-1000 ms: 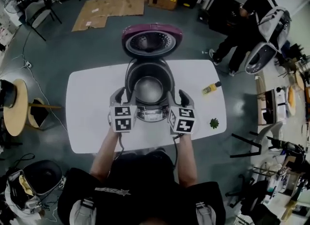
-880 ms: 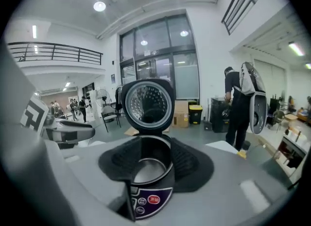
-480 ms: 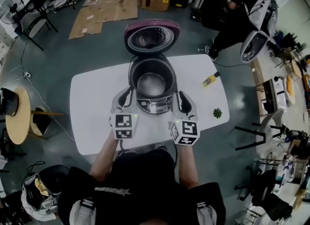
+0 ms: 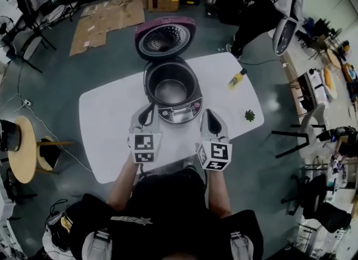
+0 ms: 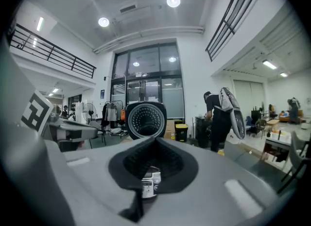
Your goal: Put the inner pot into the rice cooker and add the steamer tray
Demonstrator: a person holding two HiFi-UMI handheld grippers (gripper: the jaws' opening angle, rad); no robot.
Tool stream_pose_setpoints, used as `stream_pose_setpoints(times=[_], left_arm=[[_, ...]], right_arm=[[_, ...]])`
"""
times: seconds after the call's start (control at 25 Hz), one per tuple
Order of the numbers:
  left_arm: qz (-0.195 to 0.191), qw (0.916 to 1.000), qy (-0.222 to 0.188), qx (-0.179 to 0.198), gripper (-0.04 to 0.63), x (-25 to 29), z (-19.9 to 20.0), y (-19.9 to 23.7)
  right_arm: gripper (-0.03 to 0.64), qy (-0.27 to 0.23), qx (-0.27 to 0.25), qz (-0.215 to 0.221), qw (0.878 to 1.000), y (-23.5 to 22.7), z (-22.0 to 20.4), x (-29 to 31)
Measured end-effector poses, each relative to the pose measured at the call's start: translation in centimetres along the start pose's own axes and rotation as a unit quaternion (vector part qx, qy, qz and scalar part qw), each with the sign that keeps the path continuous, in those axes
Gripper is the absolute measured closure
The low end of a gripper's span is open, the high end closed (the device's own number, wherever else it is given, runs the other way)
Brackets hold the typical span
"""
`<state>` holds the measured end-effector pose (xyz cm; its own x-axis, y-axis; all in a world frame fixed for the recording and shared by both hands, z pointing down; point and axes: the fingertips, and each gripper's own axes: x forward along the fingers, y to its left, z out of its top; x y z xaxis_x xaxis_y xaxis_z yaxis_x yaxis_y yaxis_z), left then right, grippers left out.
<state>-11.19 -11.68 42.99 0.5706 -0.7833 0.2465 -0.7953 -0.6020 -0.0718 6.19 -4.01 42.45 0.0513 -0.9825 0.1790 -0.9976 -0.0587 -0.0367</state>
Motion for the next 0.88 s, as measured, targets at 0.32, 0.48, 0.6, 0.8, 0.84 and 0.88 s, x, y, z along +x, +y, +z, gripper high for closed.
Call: stream_pose_setpoints(times=[0.32,0.48,0.6,0.8,0.84,0.88], left_arm=[[-0.071,0.9975,-0.002,0.006,0.584,0.9,-0.1,-4.4],[-0.106,0.9943,-0.006,0.001,0.584,1.8,0.2,-8.1],[-0.128,0.9917,-0.009,0.001,0.584,2.6,0.8,-11.2],[-0.153,0.9881,-0.008,0.006,0.584,3.7,1.4,-16.1],[-0.157,0.9876,-0.006,0.005,0.584,3.9,1.4,-17.0],[-0.159,0.9873,-0.003,0.005,0.584,4.1,1.3,-18.0]], right_arm=[[0.611,0.001,0.006,-0.067,0.998,-3.2,-0.5,-3.9],[0.611,0.001,0.007,-0.100,0.995,-6.2,-0.8,-5.9],[0.611,0.001,0.011,-0.121,0.993,-8.7,-1.1,-7.4],[0.611,0.007,0.007,-0.149,0.989,-13.0,-1.6,-9.9],[0.611,0.009,0.006,-0.153,0.988,-14.0,-1.8,-10.4],[0.611,0.010,0.006,-0.157,0.988,-14.9,-2.0,-10.7]])
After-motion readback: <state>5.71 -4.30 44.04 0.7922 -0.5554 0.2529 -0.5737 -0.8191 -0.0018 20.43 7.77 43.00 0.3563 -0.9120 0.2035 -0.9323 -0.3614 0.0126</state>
